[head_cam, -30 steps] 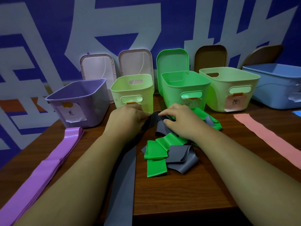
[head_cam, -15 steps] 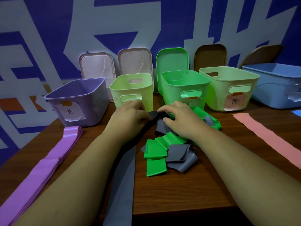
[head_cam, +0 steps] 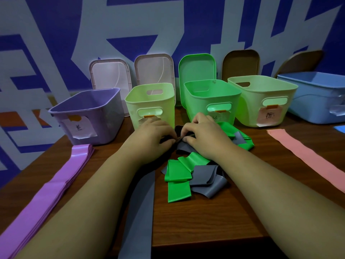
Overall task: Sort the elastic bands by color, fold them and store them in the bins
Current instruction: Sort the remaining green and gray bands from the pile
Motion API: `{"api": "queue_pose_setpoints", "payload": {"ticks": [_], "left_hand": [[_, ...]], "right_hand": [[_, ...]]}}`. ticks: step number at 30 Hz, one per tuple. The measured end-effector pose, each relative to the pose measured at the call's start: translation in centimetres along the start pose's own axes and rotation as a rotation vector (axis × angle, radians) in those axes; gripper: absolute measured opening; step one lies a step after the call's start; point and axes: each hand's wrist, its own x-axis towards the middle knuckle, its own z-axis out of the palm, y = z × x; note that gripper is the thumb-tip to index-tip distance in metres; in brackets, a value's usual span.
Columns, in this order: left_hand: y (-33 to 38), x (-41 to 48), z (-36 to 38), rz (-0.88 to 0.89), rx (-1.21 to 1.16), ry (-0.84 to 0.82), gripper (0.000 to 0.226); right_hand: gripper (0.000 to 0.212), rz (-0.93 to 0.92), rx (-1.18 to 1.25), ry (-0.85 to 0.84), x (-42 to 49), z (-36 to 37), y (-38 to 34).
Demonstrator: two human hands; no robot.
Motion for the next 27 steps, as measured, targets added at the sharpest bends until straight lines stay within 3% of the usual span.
{"api": "queue_pose_setpoints", "payload": {"ticks": [4,7,15,20,27], "left_hand": [[-0.5,0.0,-0.1,-0.182,-0.015,-0.001,0.055],[-0.4,-0.1,-0.6,-0.272,-0.04,0.015,0.066],[0.2,-0.2,-1.1,-0.427,-0.132,0.104,0.055],[0.9,-0.3,-1.9,-0.38,-0.195,0.291,0.03],[2.7,1.2,-5.2,-0.243,-0.182,0.387,0.028]], "right_hand": [[0.004,0.02,0.069,0.024,-0.1,-0.7,0.1],[0.006,0.01,0.141,0.038,-0.2,-1.3,0.1],[0.007,-0.048,0.284,0.031,-0.5,-1.8,-0.4],[0.008,-0.038,0.319,0.05,-0.5,-1.7,-0.2],[0.008,-0.097,0.319,0.144,-0.8,-1.6,-0.4]]}}
